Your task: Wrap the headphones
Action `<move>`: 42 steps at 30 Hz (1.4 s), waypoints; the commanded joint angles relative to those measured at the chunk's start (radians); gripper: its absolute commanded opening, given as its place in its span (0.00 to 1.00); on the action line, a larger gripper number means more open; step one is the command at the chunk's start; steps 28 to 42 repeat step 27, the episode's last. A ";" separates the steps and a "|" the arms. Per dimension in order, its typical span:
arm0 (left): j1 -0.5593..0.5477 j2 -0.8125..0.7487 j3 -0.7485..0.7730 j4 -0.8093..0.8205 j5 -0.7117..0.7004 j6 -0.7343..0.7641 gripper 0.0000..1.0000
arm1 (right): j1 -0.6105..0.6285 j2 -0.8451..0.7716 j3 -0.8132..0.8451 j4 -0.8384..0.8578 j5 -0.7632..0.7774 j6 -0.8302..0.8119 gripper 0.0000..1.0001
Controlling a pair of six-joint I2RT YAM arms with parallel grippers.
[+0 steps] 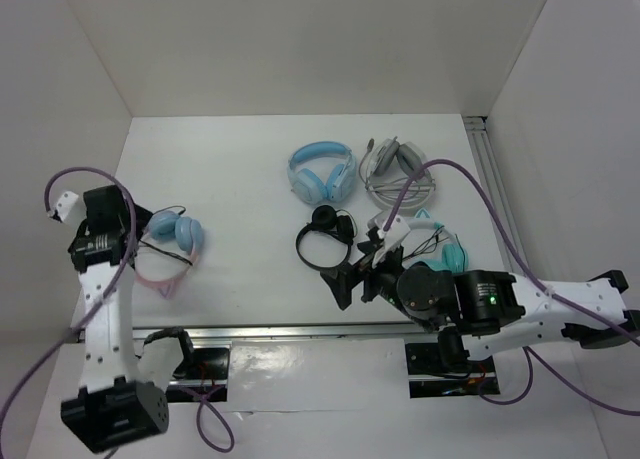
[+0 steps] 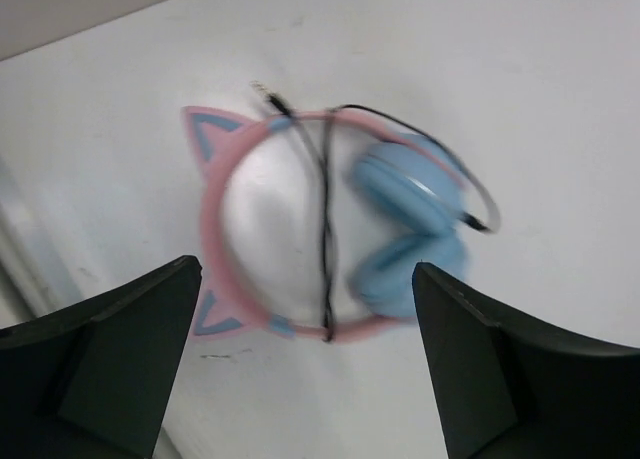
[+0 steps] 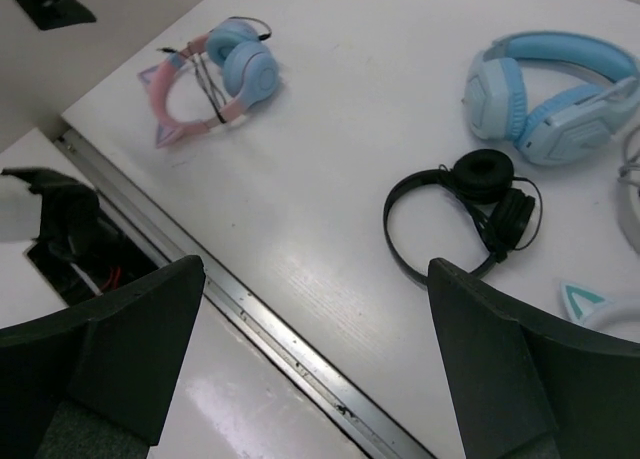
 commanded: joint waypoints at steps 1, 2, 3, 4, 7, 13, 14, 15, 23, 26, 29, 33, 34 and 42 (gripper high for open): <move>-0.006 -0.176 0.022 0.074 0.255 0.176 1.00 | -0.004 -0.004 0.098 -0.101 0.184 0.127 1.00; -0.006 -0.217 0.005 0.074 0.385 0.203 1.00 | -0.004 -0.004 0.108 -0.173 0.206 0.188 1.00; -0.006 -0.262 -0.010 0.074 0.461 0.264 1.00 | -0.004 -0.013 0.121 -0.211 0.230 0.221 1.00; -0.006 -0.359 -0.028 0.083 0.545 0.303 1.00 | -0.004 -0.024 0.131 -0.291 0.231 0.252 1.00; -0.099 -0.544 -0.068 0.064 0.766 0.365 1.00 | -0.004 -0.055 0.131 -0.380 0.211 0.316 1.00; -0.130 -0.745 -0.010 -0.079 0.737 0.417 1.00 | -0.004 -0.091 0.131 -0.525 0.177 0.399 1.00; -0.159 -0.762 -0.010 -0.111 0.700 0.417 1.00 | -0.004 -0.113 0.131 -0.557 0.177 0.399 1.00; -0.173 -0.778 -0.010 -0.125 0.674 0.399 1.00 | -0.004 -0.124 0.131 -0.571 0.177 0.413 1.00; -0.196 -0.769 -0.010 -0.136 0.678 0.408 1.00 | -0.004 -0.213 0.100 -0.592 0.204 0.421 1.00; -0.196 -0.768 -0.010 -0.136 0.693 0.417 1.00 | -0.004 -0.213 0.089 -0.592 0.214 0.421 1.00; -0.196 -0.768 -0.010 -0.136 0.693 0.417 1.00 | -0.004 -0.213 0.089 -0.592 0.227 0.421 1.00; -0.196 -0.768 -0.010 -0.136 0.693 0.417 1.00 | -0.004 -0.213 0.089 -0.592 0.227 0.421 1.00; -0.196 -0.768 -0.010 -0.136 0.693 0.417 1.00 | -0.004 -0.213 0.089 -0.592 0.227 0.421 1.00; -0.196 -0.768 -0.010 -0.136 0.693 0.417 1.00 | -0.004 -0.213 0.089 -0.592 0.227 0.421 1.00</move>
